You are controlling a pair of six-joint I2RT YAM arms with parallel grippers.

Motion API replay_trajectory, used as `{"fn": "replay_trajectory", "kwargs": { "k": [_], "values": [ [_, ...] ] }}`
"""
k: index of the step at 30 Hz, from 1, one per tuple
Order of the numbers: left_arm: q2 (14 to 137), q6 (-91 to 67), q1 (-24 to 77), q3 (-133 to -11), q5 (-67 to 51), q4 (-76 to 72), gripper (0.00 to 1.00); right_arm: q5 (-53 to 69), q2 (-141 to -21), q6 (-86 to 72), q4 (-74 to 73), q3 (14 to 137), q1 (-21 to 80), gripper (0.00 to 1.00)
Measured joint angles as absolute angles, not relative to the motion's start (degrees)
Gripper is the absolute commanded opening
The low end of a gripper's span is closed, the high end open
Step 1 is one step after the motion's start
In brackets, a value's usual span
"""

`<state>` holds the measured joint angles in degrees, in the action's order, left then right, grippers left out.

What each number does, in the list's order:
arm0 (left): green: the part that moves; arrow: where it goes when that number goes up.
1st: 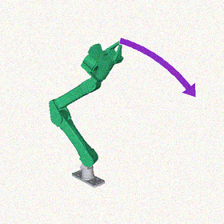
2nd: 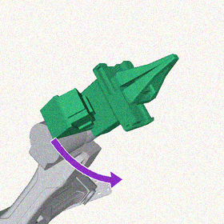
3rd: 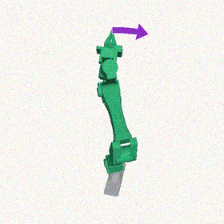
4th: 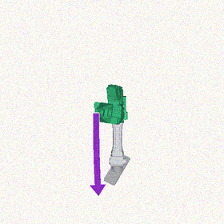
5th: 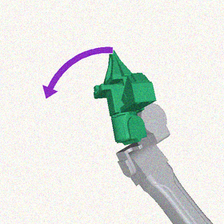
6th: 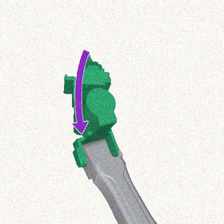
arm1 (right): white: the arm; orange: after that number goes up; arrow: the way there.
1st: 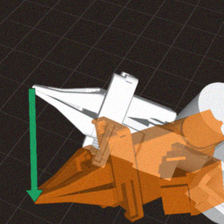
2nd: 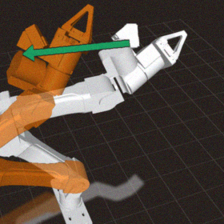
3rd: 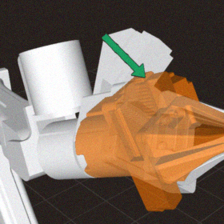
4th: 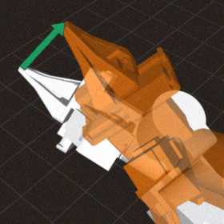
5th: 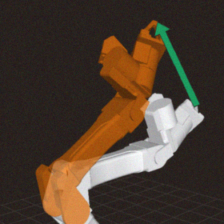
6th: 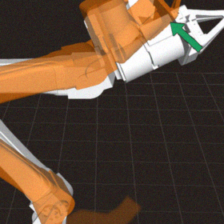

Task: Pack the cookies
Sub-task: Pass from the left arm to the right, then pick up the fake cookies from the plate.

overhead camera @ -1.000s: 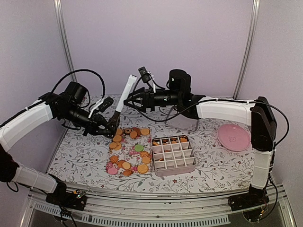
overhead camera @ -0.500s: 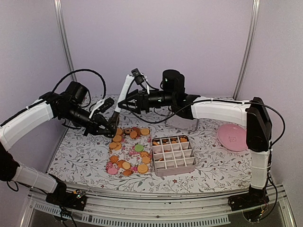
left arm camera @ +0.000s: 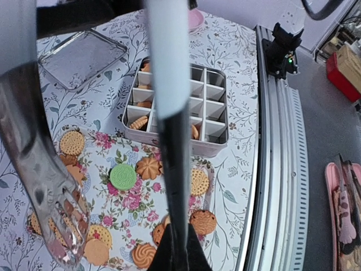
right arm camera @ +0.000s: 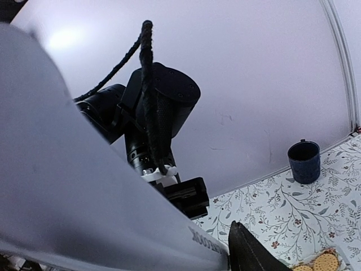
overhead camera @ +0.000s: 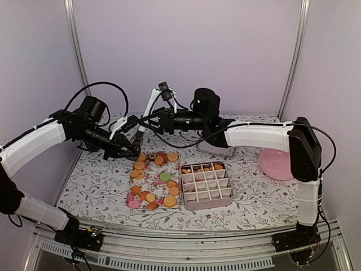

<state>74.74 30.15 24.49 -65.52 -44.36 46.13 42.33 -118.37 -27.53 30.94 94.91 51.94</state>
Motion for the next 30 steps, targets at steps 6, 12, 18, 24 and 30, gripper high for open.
{"fn": "replay_trajectory", "kwargs": {
  "k": [6,12,18,24,30],
  "values": [
    [75.0,30.8,24.5,-65.2,-43.4,46.3,0.11,39.9,-117.2,-29.1,34.8,90.6,52.4,0.45],
    [74.4,30.0,24.0,-65.2,-42.6,46.4,0.60,36.0,-113.5,-24.4,34.0,83.4,53.8,0.43],
    [73.6,30.6,14.7,-65.0,-43.3,48.3,0.67,31.5,-112.8,-20.3,30.9,78.5,54.0,0.43],
    [73.6,32.9,4.8,-63.7,-41.3,50.5,0.67,27.5,-112.9,-16.9,29.8,78.5,54.3,0.43],
    [74.6,34.9,-5.6,-61.3,-37.7,51.9,0.66,24.4,-118.8,-13.4,30.0,86.1,54.9,0.43]
  ]
}}
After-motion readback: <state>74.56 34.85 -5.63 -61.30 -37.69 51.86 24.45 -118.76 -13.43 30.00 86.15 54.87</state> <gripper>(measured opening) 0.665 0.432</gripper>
